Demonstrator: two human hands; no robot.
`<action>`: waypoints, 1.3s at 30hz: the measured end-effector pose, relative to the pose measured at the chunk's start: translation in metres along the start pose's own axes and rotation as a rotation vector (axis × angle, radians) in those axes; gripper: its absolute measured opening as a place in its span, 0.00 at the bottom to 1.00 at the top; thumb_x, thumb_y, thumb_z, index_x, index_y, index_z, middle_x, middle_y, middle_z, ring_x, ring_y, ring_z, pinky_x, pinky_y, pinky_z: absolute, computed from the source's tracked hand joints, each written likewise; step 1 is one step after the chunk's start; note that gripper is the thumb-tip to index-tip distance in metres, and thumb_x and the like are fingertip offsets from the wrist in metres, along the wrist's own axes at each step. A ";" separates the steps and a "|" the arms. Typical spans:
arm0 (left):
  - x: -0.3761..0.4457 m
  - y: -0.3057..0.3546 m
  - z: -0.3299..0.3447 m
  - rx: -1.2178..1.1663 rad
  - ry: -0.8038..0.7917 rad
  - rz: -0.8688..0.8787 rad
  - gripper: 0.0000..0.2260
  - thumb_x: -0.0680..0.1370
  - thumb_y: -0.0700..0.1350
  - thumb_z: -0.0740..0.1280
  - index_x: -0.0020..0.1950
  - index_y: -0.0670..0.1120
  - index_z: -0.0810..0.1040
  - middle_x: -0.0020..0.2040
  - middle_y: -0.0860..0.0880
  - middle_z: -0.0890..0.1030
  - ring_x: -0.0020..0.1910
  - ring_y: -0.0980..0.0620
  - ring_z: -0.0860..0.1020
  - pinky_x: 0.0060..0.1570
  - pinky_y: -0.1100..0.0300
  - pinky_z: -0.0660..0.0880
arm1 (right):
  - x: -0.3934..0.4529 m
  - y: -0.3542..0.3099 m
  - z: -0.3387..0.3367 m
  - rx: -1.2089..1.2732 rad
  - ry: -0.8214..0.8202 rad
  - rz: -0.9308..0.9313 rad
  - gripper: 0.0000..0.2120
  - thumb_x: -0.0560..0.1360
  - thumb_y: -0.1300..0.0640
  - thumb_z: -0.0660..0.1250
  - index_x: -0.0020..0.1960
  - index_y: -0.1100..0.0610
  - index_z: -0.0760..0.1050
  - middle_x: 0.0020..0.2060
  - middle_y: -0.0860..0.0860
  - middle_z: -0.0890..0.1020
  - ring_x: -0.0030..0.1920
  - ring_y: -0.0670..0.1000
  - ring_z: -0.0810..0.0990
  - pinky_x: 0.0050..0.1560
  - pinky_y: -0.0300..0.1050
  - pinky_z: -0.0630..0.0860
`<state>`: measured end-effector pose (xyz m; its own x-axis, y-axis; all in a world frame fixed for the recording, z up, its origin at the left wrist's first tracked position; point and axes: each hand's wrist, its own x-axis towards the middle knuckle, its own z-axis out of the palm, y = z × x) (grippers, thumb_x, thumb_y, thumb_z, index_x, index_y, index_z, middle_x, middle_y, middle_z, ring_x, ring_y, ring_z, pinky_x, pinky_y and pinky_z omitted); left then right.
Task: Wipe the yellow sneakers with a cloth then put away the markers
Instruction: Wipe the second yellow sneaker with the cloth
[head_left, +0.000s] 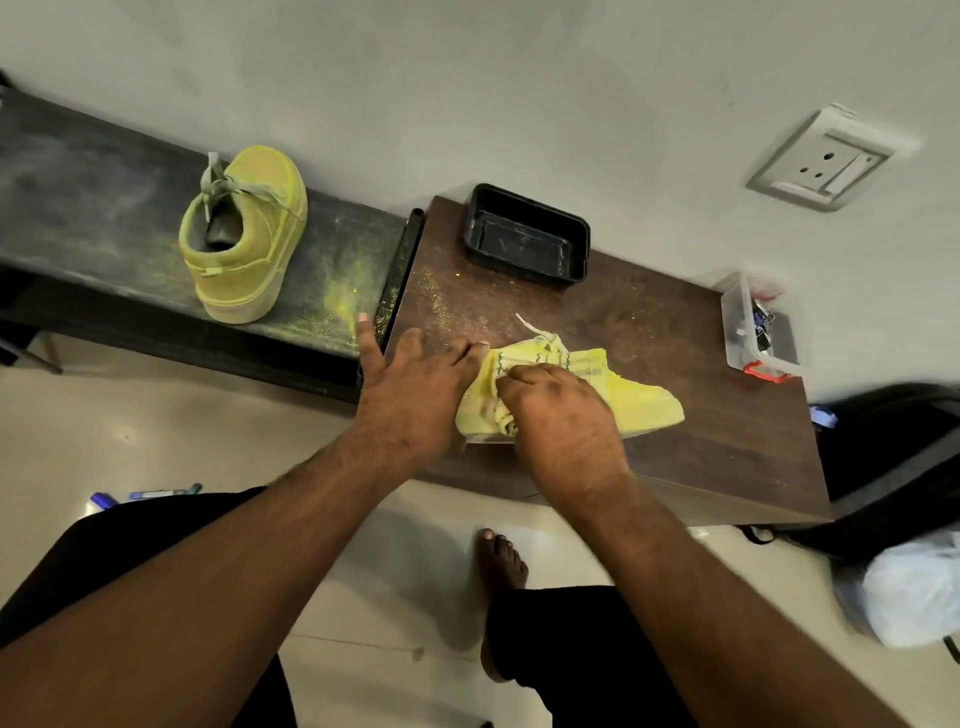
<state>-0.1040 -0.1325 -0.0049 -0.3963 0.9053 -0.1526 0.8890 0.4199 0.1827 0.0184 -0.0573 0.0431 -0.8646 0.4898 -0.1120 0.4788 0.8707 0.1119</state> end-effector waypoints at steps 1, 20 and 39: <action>0.001 -0.001 0.000 0.003 0.004 0.001 0.44 0.68 0.62 0.70 0.75 0.57 0.48 0.75 0.60 0.57 0.73 0.43 0.55 0.65 0.27 0.36 | 0.000 0.010 -0.005 -0.014 -0.032 0.015 0.19 0.72 0.67 0.64 0.60 0.54 0.76 0.56 0.51 0.79 0.56 0.54 0.77 0.57 0.47 0.74; 0.003 0.000 -0.004 0.036 0.059 0.023 0.45 0.67 0.62 0.71 0.75 0.57 0.48 0.74 0.59 0.58 0.71 0.45 0.57 0.66 0.29 0.39 | 0.010 0.037 -0.035 0.306 -0.138 0.388 0.14 0.68 0.62 0.62 0.51 0.55 0.80 0.42 0.54 0.82 0.45 0.56 0.80 0.48 0.47 0.78; 0.001 0.004 0.000 0.041 0.143 0.029 0.45 0.70 0.56 0.72 0.74 0.58 0.41 0.74 0.60 0.53 0.72 0.43 0.54 0.66 0.31 0.37 | 0.014 0.054 -0.046 0.788 -0.123 0.476 0.07 0.72 0.65 0.66 0.37 0.58 0.75 0.33 0.51 0.80 0.34 0.49 0.79 0.32 0.42 0.74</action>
<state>-0.1013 -0.1297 -0.0043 -0.3962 0.9181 -0.0078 0.9080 0.3931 0.1451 0.0254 -0.0058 0.0928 -0.5495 0.7652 -0.3354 0.7835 0.3326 -0.5249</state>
